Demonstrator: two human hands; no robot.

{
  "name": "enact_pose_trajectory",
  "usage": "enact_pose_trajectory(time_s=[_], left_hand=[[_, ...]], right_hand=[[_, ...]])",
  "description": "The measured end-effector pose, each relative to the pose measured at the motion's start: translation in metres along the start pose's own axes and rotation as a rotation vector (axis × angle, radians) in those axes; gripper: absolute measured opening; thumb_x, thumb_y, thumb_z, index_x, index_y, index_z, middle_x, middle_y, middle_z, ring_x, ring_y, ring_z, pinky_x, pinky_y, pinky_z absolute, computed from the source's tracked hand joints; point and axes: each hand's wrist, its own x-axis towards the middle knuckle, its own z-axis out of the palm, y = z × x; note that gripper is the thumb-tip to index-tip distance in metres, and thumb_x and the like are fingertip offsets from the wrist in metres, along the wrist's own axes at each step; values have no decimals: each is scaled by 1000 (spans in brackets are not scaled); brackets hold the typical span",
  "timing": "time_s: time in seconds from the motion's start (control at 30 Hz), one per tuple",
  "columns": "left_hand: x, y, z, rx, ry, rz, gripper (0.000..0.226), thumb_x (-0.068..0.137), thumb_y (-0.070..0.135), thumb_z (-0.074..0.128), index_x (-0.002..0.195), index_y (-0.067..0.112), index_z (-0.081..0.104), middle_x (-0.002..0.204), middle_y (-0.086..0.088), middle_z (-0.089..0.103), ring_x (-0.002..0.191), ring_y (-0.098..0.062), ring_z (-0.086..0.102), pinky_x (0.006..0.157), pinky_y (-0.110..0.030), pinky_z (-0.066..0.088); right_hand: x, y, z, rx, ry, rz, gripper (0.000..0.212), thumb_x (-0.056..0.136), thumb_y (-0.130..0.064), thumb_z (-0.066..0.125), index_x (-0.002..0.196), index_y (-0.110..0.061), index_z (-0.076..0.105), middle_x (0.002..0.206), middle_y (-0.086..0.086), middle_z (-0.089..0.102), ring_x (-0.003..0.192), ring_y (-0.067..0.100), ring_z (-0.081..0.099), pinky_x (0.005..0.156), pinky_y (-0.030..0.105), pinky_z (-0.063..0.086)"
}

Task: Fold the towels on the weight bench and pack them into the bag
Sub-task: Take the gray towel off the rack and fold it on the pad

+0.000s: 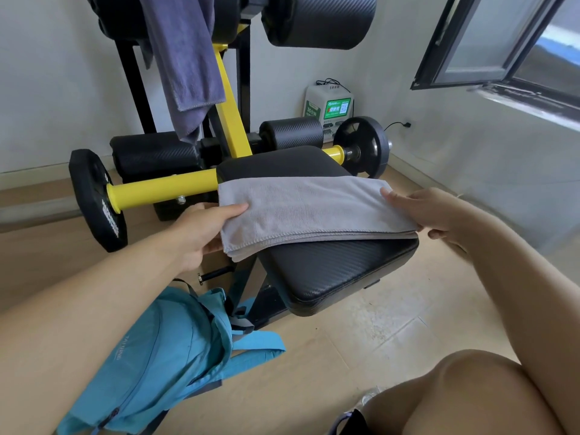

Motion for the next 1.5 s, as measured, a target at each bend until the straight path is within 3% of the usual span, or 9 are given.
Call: enact_pose_trajectory(time_s=[0.27, 0.4, 0.57, 0.67, 0.83, 1.0, 1.13, 1.37, 1.5], left_hand=[[4, 6, 4, 30, -19, 114, 31, 81, 34, 84, 107, 19, 74, 102, 0, 79, 99, -21, 75, 93, -40, 58], [-6, 15, 12, -36, -45, 132, 36, 80, 30, 84, 111, 17, 71, 104, -3, 79, 93, -20, 76, 79, -37, 61], [-22, 19, 26, 108, -179, 121, 57, 67, 9, 91, 113, 11, 56, 84, -7, 72, 60, -16, 72, 52, -32, 58], [-24, 20, 25, 342, -85, 169, 72, 59, 32, 96, 113, 17, 51, 82, -2, 64, 65, -14, 62, 50, -31, 52], [-19, 25, 26, 651, 336, 867, 54, 83, 68, 66, 113, 24, 57, 110, 5, 61, 101, -16, 59, 79, -32, 44], [-27, 24, 74, 1156, -70, 967, 69, 97, 69, 35, 155, 32, 36, 166, 6, 28, 153, -16, 21, 124, -39, 19], [-26, 14, 83, 1482, -340, 746, 76, 91, 80, 14, 159, 49, 0, 171, 7, -9, 157, -18, -14, 126, -50, -7], [-28, 10, 88, 1532, -373, 710, 85, 84, 89, 11, 156, 51, -8, 170, 4, -18, 154, -24, -26, 124, -56, -11], [-21, 22, 75, 1338, -391, 739, 66, 101, 66, 16, 161, 38, 12, 171, 7, -1, 157, -15, -10, 127, -43, -6]], right_hand=[[15, 8, 10, 285, -118, -2, 62, 69, -60, 81, 101, -9, 70, 100, 4, 69, 88, 19, 65, 81, 34, 55], [21, 10, 3, 547, -171, 38, 67, 62, -40, 88, 114, -4, 69, 111, 9, 76, 103, 26, 72, 93, 38, 57], [23, 22, -13, 548, 96, 37, 52, 64, -39, 92, 104, -15, 70, 109, 10, 74, 104, 32, 70, 96, 52, 56], [14, 18, -18, 507, 150, -18, 35, 72, -33, 89, 98, -19, 71, 105, 8, 73, 103, 31, 69, 93, 50, 57], [-5, -8, -25, 582, 181, -151, 20, 81, -22, 83, 97, -12, 75, 96, 10, 77, 86, 27, 71, 87, 42, 58], [-25, -40, -21, 585, 205, -295, 19, 81, -15, 83, 98, -11, 76, 93, 12, 75, 79, 23, 68, 78, 38, 56], [-37, -57, -16, 543, 176, -374, 14, 82, -8, 79, 91, -19, 77, 79, 0, 72, 74, 19, 67, 71, 34, 54], [-53, -92, 8, 418, 147, -472, 25, 83, -7, 73, 95, -29, 75, 79, -10, 71, 70, 8, 63, 65, 21, 50], [-59, -110, 24, 336, 146, -538, 12, 88, -18, 70, 95, -28, 73, 78, -13, 72, 61, 1, 57, 54, 8, 43]])
